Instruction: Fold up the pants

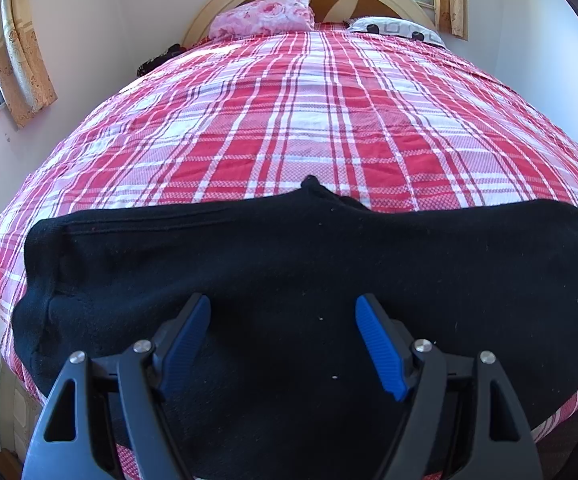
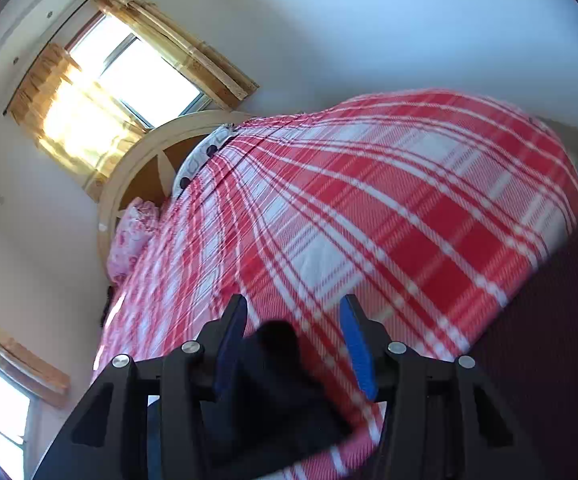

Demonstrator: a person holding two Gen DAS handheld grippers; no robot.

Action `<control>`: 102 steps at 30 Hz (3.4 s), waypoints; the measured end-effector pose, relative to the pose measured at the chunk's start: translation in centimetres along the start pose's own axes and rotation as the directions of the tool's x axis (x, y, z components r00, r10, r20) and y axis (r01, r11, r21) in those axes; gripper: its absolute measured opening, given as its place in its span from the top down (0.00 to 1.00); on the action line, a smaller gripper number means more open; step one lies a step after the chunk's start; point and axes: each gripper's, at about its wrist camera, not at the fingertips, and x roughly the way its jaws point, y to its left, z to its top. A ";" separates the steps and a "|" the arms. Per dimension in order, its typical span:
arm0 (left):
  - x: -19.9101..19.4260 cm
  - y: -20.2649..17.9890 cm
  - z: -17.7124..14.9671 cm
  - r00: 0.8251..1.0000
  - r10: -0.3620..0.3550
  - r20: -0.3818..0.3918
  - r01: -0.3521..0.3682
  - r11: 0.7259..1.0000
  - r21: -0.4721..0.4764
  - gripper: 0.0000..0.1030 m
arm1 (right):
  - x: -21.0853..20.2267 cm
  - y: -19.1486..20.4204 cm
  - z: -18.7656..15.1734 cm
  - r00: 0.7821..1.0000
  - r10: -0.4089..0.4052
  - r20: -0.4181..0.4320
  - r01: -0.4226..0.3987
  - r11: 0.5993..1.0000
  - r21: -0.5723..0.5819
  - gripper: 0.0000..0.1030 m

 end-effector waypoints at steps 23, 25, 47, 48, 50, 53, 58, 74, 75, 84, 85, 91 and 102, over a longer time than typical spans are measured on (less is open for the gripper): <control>0.0 -0.6 0.1 1.000 0.001 -0.011 -0.001 1.000 -0.006 0.24 | 1.9 6.8 -1.1 0.981 0.135 -0.141 -0.152 0.981 -0.118 0.93; 0.0 -0.7 0.1 1.000 0.001 -0.010 -0.001 1.000 -0.003 0.24 | 2.2 8.8 -0.4 0.971 0.179 -0.157 -0.199 0.973 -0.119 0.93; 0.3 -0.9 0.5 1.000 -0.013 -0.013 0.014 1.000 0.008 0.24 | 1.1 0.9 -2.6 0.956 -0.260 -0.133 0.224 0.945 -0.239 0.88; 0.4 -0.9 0.5 1.000 -0.013 -0.014 0.013 1.000 0.005 0.24 | 0.8 1.6 -2.1 0.965 -0.236 -0.114 0.205 0.951 -0.233 0.88; 0.3 -1.0 0.4 1.000 -0.007 -0.011 0.007 1.000 0.008 0.24 | 0.7 3.1 -1.4 0.985 -0.142 -0.099 0.114 0.963 -0.246 0.88; -0.1 -1.6 0.2 1.000 0.024 0.015 -0.024 0.999 0.045 0.24 | 2.2 5.6 -2.5 0.987 -0.062 -0.146 0.012 0.947 -0.320 0.88; -1.2 -1.9 -0.3 0.999 0.024 0.045 -0.027 0.997 0.075 0.24 | 8.3 5.9 -4.4 0.960 -0.192 -0.205 0.092 0.904 -0.418 0.89; -2.6 -2.3 0.1 0.995 -0.006 0.104 -0.001 0.998 0.067 0.23 | -0.1 0.2 -5.2 0.999 -0.036 -0.041 0.030 0.989 -0.146 0.48; -2.7 -2.5 0.1 0.994 -0.010 0.105 0.003 0.997 0.073 0.23 | 0.0 0.4 -5.6 0.999 -0.043 -0.031 0.037 0.987 -0.154 0.47; -2.8 -2.0 -0.2 0.996 -0.012 0.094 0.007 0.998 0.058 0.23 | 3.9 0.4 -7.6 0.986 -0.108 -0.131 0.079 0.975 -0.209 0.47; -2.7 -2.0 -0.2 0.996 -0.019 0.087 0.014 0.999 0.053 0.23 | 4.0 0.5 -7.9 0.985 -0.081 -0.150 0.052 0.981 -0.189 0.47; -2.7 -2.3 -0.4 0.996 -0.026 0.083 0.020 0.998 0.067 0.23 | 4.3 2.5 -10.3 0.975 -0.021 -0.222 -0.020 0.984 -0.179 0.47; -2.4 -1.4 -0.3 0.996 -0.044 0.074 0.042 0.999 0.035 0.23 | 1.5 0.3 -11.2 0.994 0.041 -0.104 -0.036 0.998 0.044 0.49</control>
